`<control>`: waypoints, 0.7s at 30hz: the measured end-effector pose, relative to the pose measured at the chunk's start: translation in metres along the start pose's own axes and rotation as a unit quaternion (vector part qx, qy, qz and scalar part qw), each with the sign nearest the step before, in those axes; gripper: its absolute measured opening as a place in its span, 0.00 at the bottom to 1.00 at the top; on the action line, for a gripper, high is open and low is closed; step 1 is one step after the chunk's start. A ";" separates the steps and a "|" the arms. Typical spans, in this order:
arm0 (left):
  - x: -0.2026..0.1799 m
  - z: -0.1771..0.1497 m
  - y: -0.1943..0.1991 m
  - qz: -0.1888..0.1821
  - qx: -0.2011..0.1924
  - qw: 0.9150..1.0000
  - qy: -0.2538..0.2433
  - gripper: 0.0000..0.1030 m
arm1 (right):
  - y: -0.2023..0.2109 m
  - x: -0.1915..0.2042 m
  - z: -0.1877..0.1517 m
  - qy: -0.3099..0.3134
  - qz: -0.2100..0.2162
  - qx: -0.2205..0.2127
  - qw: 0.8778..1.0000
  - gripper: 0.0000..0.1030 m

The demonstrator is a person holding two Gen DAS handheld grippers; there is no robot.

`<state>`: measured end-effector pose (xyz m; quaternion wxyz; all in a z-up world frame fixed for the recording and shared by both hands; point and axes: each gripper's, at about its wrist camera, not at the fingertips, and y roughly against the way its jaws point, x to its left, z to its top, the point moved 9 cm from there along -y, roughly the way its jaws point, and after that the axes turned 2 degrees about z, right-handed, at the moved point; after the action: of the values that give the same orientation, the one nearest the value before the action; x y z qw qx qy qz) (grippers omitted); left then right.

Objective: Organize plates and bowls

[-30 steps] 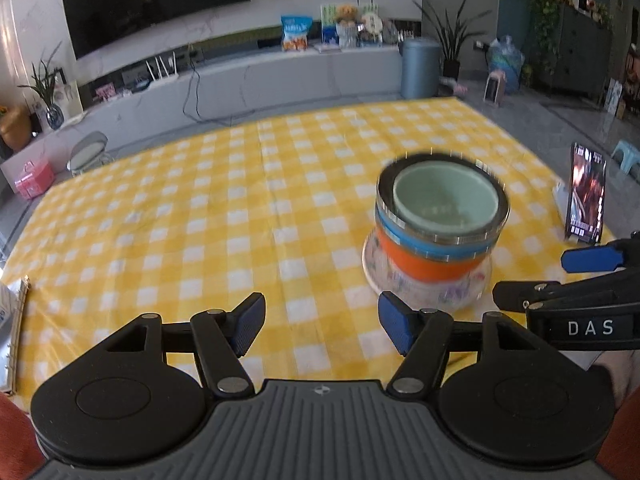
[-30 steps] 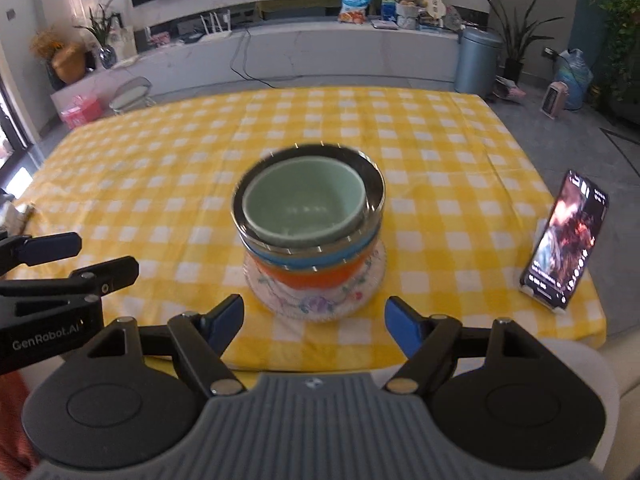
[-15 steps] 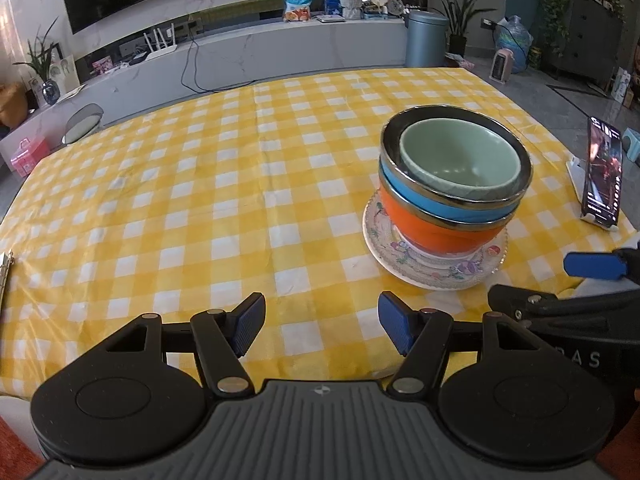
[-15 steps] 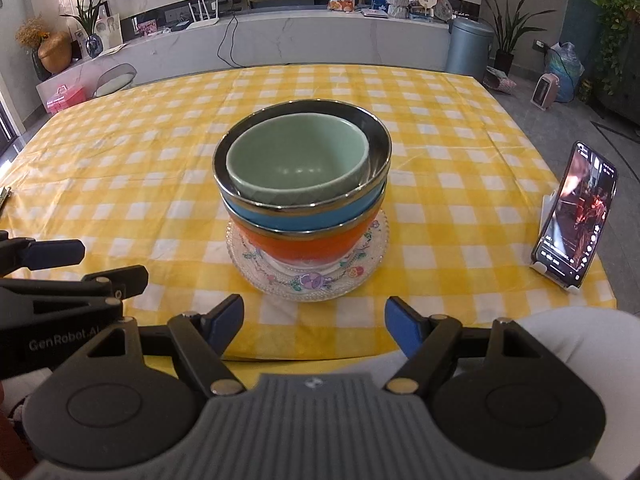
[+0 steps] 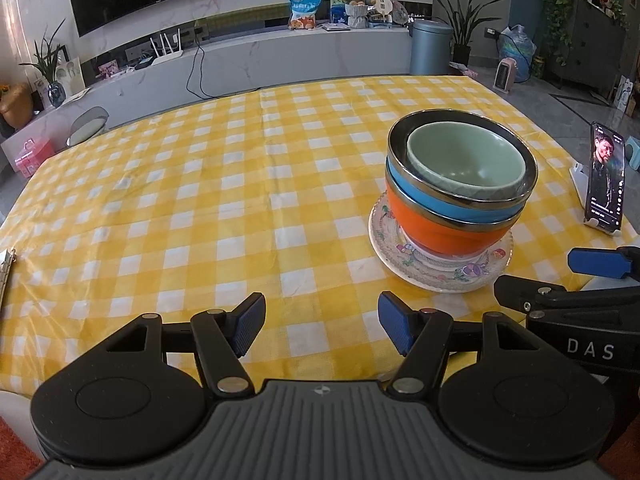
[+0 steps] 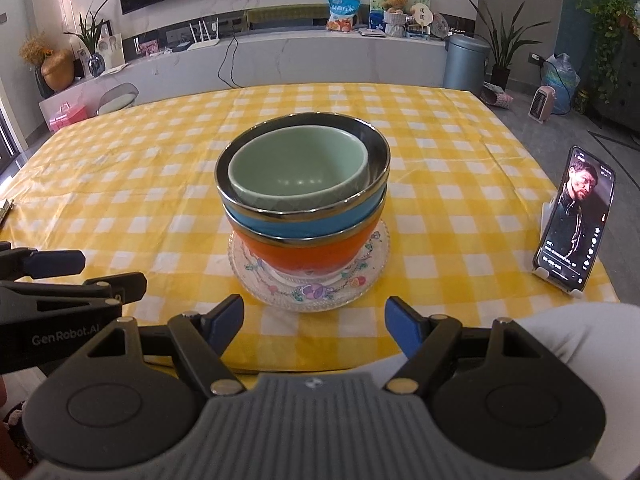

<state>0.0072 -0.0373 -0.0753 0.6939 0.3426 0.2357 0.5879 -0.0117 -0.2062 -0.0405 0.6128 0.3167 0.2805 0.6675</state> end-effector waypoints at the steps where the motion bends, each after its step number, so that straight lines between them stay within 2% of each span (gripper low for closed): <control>1: 0.000 0.000 0.000 0.000 0.000 1.000 0.000 0.74 | 0.000 0.000 0.000 -0.001 0.001 -0.001 1.000 0.74; 21: 0.000 0.000 0.002 0.003 0.000 1.000 0.000 0.74 | -0.001 0.002 -0.001 0.002 0.008 -0.006 1.000 0.74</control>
<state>0.0063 -0.0368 -0.0736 0.6924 0.3433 0.2345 0.5897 -0.0117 -0.2044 -0.0421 0.6090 0.3139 0.2752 0.6744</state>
